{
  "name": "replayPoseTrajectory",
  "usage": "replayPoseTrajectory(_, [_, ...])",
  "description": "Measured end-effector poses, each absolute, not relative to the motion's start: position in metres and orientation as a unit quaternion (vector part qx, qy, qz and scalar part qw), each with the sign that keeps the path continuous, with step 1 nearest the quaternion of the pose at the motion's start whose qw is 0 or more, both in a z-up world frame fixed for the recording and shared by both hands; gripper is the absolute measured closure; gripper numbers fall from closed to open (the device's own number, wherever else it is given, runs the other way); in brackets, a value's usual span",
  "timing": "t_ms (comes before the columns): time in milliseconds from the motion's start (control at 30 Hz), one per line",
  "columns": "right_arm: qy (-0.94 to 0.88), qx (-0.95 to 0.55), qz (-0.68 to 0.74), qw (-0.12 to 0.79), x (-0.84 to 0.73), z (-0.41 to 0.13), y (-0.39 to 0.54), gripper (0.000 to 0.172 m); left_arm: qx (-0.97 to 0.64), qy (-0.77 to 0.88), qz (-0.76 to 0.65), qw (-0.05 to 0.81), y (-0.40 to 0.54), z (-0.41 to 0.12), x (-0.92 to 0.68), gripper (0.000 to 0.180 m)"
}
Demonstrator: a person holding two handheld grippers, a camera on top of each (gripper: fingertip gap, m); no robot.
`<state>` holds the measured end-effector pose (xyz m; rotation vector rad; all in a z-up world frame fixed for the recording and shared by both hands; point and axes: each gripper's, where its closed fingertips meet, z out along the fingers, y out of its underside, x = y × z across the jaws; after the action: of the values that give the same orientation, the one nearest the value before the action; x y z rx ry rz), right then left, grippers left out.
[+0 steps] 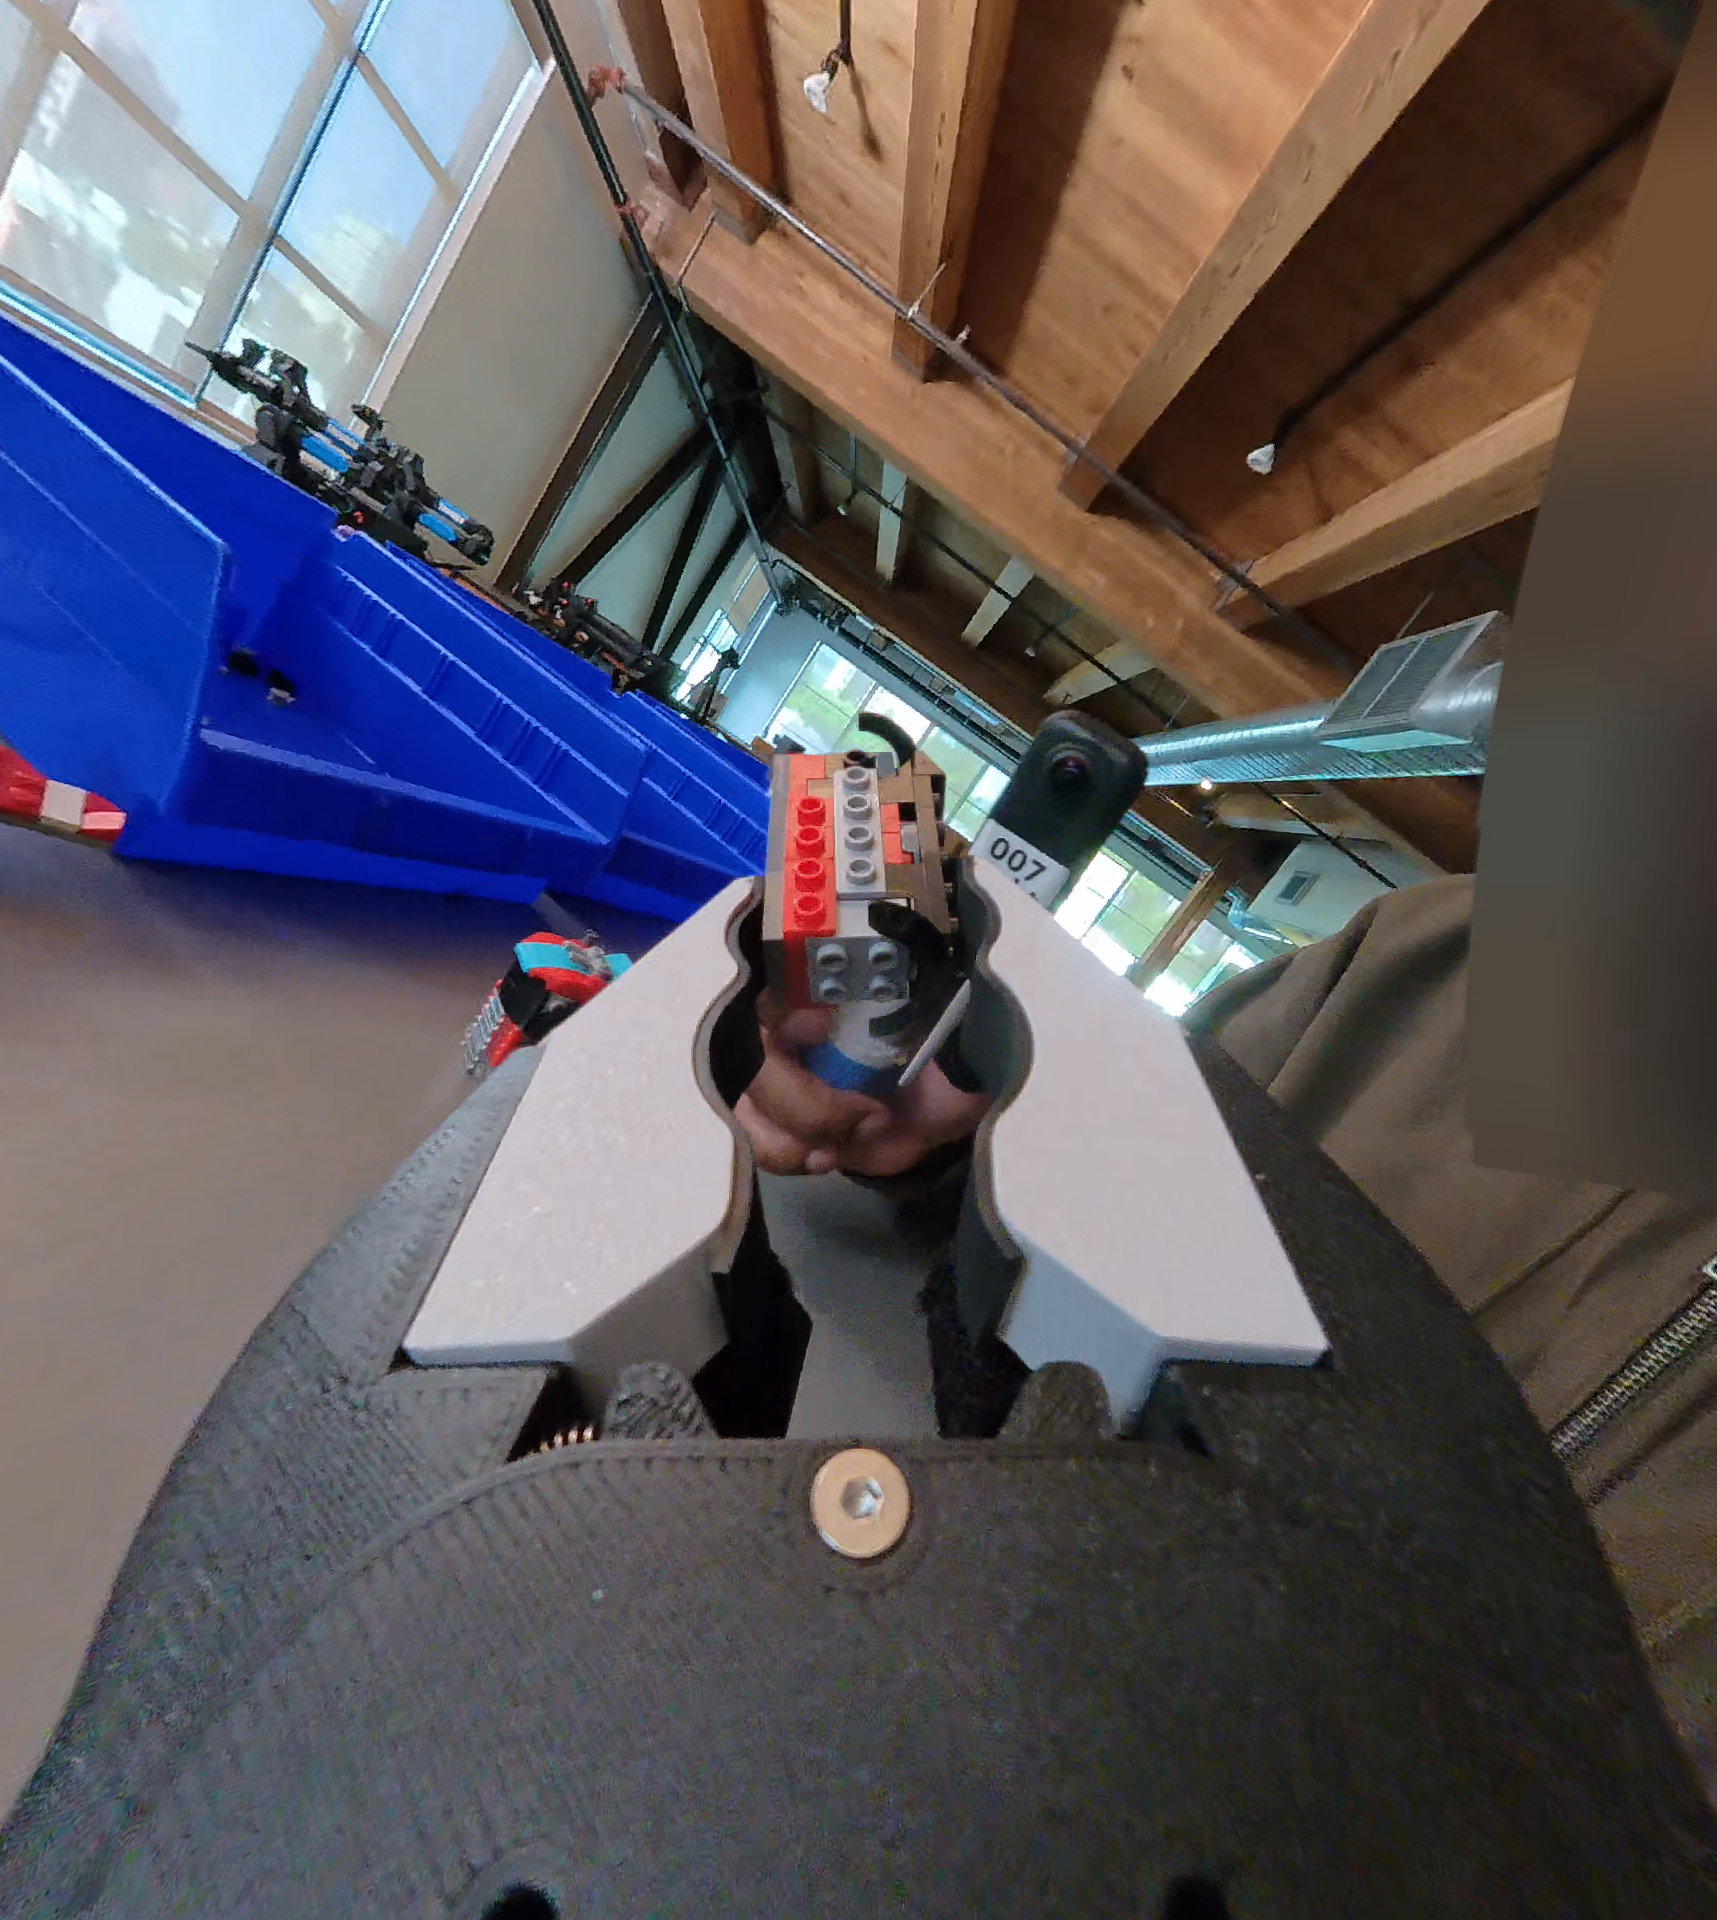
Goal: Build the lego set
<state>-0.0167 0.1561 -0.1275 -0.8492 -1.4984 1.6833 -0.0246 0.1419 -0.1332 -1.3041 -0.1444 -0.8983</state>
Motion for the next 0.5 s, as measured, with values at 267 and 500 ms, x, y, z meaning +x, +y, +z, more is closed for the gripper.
replayPoseTrajectory(267, [-0.550,-0.343,0.710,0.275,-0.011,-0.120,0.152,0.116,-0.642,0.031,-0.267,0.718,0.144,-0.139,-0.008,0.145])
replayPoseTrajectory(500, [-0.630,-0.253,0.611,0.407,-0.006,-0.125,0.147,0.132,-0.672,0.105,-0.090,0.728,0.142,-0.138,-0.009,0.145])
